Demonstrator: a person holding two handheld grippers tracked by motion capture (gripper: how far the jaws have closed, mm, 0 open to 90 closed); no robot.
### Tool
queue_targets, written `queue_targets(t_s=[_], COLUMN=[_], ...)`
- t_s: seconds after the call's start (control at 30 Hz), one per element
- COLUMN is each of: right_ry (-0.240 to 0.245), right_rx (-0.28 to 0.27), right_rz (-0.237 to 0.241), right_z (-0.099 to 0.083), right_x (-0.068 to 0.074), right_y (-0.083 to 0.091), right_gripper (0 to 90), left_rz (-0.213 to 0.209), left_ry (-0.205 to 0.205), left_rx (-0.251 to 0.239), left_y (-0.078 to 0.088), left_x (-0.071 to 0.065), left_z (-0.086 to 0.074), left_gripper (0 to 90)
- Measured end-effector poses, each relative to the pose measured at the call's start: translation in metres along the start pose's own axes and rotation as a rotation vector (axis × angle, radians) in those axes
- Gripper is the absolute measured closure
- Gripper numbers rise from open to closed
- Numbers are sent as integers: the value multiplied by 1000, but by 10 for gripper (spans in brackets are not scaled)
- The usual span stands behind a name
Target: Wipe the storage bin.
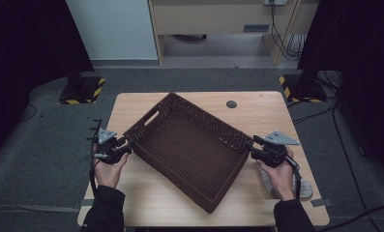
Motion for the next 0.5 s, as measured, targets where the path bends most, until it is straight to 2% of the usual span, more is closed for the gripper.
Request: queue_targets(t_s=[0.17, 0.23, 0.37, 0.43, 0.5], right_ry=[-2, -12, -21, -20, -3], right_rx=[21, 19, 38, 21, 17], right_rz=[1, 9, 52, 48, 40], right_z=[-3, -6, -7, -4, -2], right_x=[8, 14, 20, 16, 13], right_y=[9, 14, 22, 20, 15], right_gripper=[567, 562, 563, 518, 540], left_rz=[-41, -8, -26, -28, -23], left_ry=[-4, -24, -1, -2, -8], left_rx=[39, 38, 34, 28, 21], left_y=[1, -2, -6, -8, -11], left_x=[-21, -21, -19, -18, -17], left_z=[-8, -8, -8, -7, -5], left_gripper=[512, 522, 526, 531, 539])
Point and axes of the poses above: each handheld gripper's, and its own axes: y roughly backward along the jaws, z roughly out of its top, x roughly to its left, the point moved 10 cm from there along -y, roughly forward along the jaws
